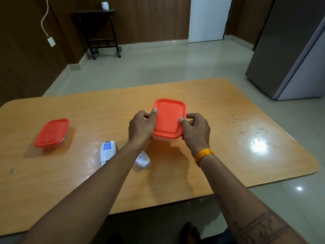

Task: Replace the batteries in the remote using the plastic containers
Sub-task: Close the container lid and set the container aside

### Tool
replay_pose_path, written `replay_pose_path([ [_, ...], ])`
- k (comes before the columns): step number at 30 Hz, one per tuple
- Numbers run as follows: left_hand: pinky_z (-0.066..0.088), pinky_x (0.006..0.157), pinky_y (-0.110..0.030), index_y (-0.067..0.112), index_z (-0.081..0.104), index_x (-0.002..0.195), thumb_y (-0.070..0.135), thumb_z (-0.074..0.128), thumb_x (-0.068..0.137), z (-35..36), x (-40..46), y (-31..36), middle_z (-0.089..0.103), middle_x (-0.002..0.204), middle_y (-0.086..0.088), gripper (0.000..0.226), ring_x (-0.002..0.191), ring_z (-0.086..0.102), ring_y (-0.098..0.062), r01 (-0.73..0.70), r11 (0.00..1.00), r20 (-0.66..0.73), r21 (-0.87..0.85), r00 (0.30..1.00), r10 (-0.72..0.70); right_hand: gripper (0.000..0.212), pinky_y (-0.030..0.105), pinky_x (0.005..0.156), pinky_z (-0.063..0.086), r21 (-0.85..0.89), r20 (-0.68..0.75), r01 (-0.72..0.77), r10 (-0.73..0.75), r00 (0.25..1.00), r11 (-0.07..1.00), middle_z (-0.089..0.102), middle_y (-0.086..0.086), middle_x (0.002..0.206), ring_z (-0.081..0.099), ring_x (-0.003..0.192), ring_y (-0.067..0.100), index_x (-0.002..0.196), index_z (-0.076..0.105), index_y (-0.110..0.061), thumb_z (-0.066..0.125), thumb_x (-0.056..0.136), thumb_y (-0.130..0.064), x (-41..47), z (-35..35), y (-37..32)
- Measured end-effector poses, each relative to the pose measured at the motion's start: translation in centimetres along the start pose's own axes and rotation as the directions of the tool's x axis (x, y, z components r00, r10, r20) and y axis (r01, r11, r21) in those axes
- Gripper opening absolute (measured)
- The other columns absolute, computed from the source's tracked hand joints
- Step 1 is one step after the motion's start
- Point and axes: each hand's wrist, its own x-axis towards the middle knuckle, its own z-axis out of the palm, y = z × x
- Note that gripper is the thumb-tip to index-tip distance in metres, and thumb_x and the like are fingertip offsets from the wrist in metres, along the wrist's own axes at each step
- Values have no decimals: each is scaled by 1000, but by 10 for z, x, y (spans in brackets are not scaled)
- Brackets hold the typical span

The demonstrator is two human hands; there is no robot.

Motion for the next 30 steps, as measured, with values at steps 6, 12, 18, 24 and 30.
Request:
replay_pose_path([
  [6,62,91,-55,17,62,85,81,38,92,-8,-13,6,72,103,-12,68,95,72,-38,250,959,98,-131,966,-238,22,54,75,62,36,64,33,-36,997,999,70,8,82,72,81,28,116,69,-20,67,98,-34,-15,0,-5],
  [12,58,82,-45,10,71,92,76,29,99,3,-33,9,74,96,-15,79,92,70,-38,119,993,31,-10,992,-118,62,56,78,63,-85,123,-136,146,982,987,70,7,104,70,93,34,114,65,-14,38,97,-68,-26,5,-6],
  [18,54,74,-46,15,63,77,82,27,92,10,-43,11,68,81,-8,78,87,69,-40,89,992,-24,-93,995,-92,80,47,50,64,47,134,-228,220,966,973,74,14,92,75,75,36,95,69,-9,34,93,-81,-28,5,-6],
  [24,54,71,-41,16,66,81,71,30,103,1,-45,9,71,85,-7,70,79,68,-29,78,990,-11,-116,997,-80,78,53,61,66,38,203,-209,197,959,977,74,13,94,74,81,36,92,68,-11,37,91,-83,-25,7,-6],
  [30,52,75,-41,9,72,84,75,40,95,-3,-52,1,77,92,-15,73,86,70,-35,49,991,109,-127,993,-35,78,38,68,47,53,144,-239,229,963,970,65,5,75,61,72,30,64,59,-17,34,86,-88,-9,-1,-7],
])
